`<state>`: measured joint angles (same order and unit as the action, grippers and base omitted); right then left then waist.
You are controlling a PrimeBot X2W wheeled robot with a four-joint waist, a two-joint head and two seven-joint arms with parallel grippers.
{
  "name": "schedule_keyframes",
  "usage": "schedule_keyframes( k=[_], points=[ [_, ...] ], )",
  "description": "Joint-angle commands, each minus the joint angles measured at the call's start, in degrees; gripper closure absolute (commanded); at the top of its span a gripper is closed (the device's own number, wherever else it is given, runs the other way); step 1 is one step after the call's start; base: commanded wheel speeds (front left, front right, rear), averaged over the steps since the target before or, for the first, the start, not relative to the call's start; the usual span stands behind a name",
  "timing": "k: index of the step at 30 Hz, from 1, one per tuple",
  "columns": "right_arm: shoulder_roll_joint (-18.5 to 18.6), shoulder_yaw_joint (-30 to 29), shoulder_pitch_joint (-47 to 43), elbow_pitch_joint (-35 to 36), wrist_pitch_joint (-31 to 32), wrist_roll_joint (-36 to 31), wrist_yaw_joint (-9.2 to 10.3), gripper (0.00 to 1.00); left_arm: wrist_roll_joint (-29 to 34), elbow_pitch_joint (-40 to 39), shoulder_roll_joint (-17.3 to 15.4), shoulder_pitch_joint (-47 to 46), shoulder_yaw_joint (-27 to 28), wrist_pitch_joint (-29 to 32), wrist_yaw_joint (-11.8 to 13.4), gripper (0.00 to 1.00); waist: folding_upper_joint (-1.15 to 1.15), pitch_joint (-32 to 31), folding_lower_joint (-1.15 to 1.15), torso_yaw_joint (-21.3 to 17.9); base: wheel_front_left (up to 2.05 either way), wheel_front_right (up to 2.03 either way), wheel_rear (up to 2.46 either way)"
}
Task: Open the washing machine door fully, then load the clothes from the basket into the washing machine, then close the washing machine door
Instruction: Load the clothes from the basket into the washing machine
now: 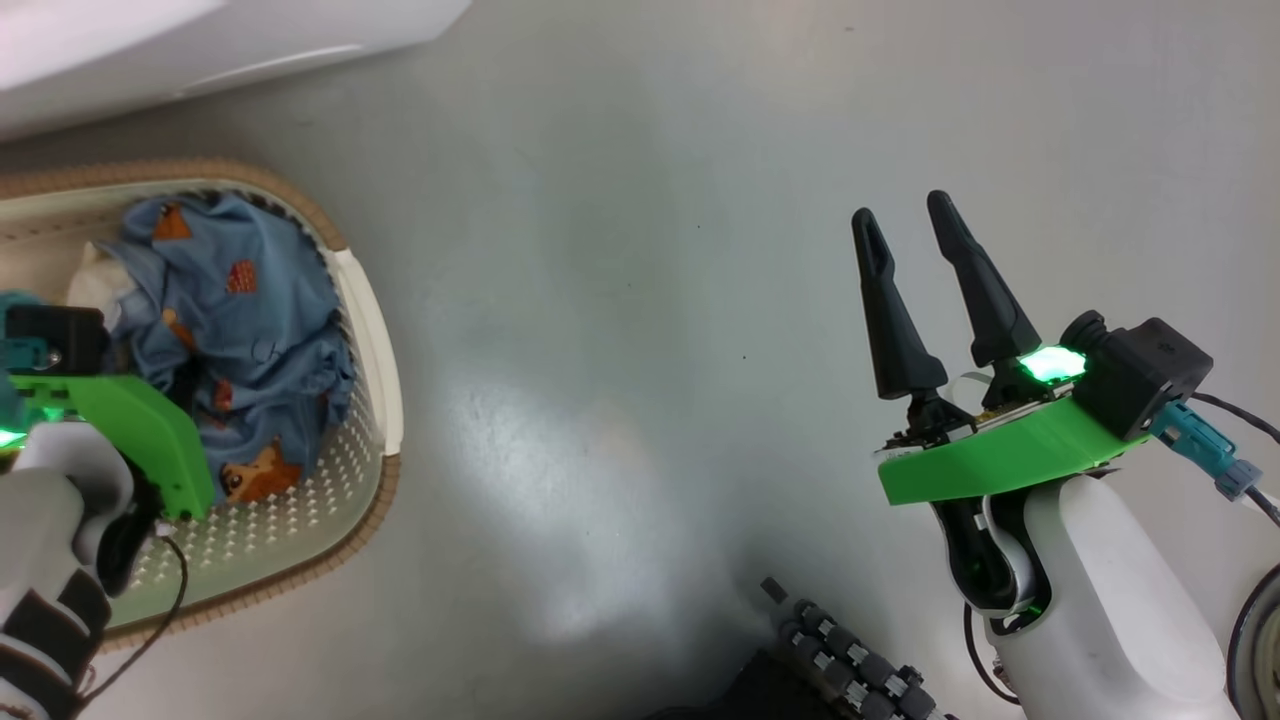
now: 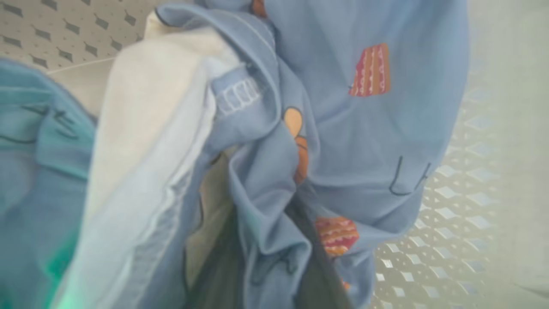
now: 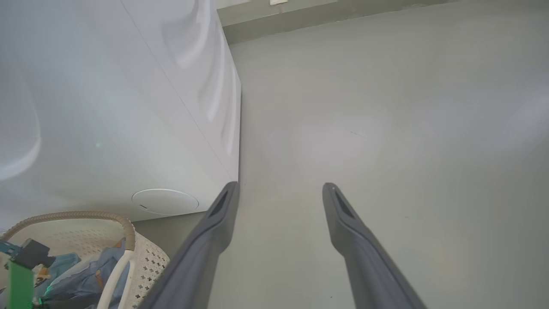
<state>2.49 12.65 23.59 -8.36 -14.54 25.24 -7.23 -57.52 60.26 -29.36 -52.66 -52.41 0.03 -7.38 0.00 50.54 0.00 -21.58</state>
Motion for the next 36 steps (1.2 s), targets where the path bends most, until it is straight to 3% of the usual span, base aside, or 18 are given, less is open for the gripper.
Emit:
schedule_keyframes(
  k=[1, 10, 22, 36],
  points=[
    [0.4, 0.7, -1.3, 1.1, -0.5, 0.2, -0.25, 0.00, -0.4, 0.0, -0.9, 0.2, 0.7, -0.3, -0.1, 1.00, 0.00, -0.5, 0.00, 0.3, 0.00, 0.00, 0.00],
    [0.4, 0.3, -1.1, 0.3, -0.5, -0.4, -0.25, 0.00, -3.6, -1.6, 0.1, 2.6, -1.3, -4.3, -0.1, 1.00, 0.00, -4.8, 0.00, 2.4, 0.00, 0.00, 0.00],
    [0.4, -0.5, -1.7, -1.3, -0.5, -1.5, -0.25, 0.00, -9.8, -9.9, -0.3, 8.3, -4.1, -11.1, -0.1, 1.00, 0.00, -13.2, 0.00, 5.8, 0.00, 0.00, 0.00],
    [2.0, -1.3, -3.6, -4.5, -0.5, -2.2, -0.25, 0.00, -13.7, -17.8, -0.2, 14.2, -2.9, -14.9, -0.1, 1.00, 0.00, -25.3, 0.00, 10.9, 0.00, 0.00, 0.00]
  ],
)
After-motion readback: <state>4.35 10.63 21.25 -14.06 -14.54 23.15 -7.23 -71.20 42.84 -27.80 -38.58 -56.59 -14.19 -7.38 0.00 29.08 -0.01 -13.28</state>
